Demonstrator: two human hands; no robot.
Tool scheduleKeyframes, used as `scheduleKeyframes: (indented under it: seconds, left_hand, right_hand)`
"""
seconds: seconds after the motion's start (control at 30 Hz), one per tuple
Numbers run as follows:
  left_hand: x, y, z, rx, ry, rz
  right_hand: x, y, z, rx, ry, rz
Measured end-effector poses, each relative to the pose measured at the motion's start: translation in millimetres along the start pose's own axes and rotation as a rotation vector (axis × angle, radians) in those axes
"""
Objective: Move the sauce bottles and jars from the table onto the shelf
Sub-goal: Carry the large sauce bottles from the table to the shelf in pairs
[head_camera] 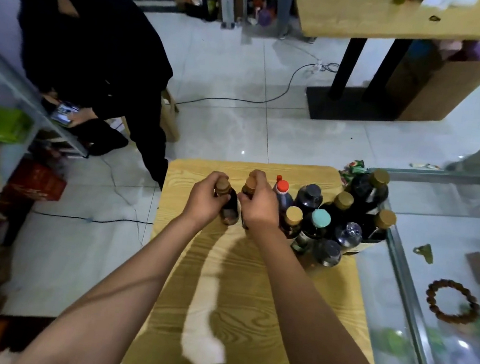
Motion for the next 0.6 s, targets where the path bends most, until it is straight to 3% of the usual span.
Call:
scheduleKeyframes:
  seconds: [0.3,0.6]
  left_hand:
    - [-12.3,-38.8,-22.5,0.021,-0.03,0.049]
    - [-53.9,-96.2,-53.6,0.08,0.036,0.013]
  right_hand:
    - [10.6,-32.3,-4.7,-0.028,0.039,0.055]
    - [32.5,-133.3,-4.7,-0.011,-0.045,0.084]
Point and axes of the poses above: each hand's wrist, its own y-axis towards the middle knuckle, its own x-axis out of the palm, z = x × y, the point moved 3 cm from there along y, towards the middle knuckle, and after that the axes turned 5 degrees about z, right-handed, at the moved point
